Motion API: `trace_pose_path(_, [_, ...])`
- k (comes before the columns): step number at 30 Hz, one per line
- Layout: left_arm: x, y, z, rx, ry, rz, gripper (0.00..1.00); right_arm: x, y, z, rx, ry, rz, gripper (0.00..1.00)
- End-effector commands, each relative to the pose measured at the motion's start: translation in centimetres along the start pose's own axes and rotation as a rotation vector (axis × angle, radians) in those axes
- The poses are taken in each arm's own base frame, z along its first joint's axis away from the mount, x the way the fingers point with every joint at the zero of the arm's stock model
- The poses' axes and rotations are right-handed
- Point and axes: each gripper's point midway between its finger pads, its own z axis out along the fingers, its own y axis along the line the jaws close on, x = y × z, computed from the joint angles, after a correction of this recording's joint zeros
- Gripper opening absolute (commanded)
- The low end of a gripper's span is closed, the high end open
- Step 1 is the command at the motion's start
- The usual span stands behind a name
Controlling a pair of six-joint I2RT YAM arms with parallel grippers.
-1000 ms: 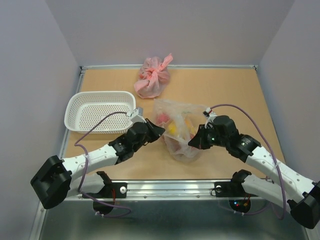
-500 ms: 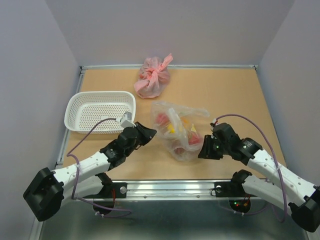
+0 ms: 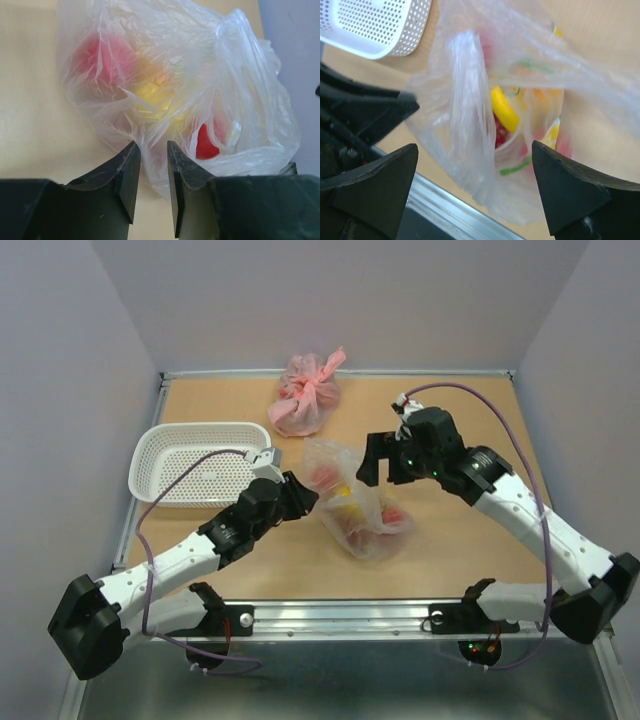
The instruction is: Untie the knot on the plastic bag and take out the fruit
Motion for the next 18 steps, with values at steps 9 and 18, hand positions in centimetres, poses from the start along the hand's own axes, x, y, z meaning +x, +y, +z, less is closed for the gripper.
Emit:
trace_pose_path(9, [-1.5,-1.6,-0.3,0.028,0.019,0.197,0.58,-1.6,1.3,7.0,-0.041,0.056,-0.103,0.88])
trace_pose_path(18, [-4.5,-3.8,0.7,0.021,0.046,0.500,0.64,3.5,-1.0,2.6,-0.041,0.033,-0.017,0.00])
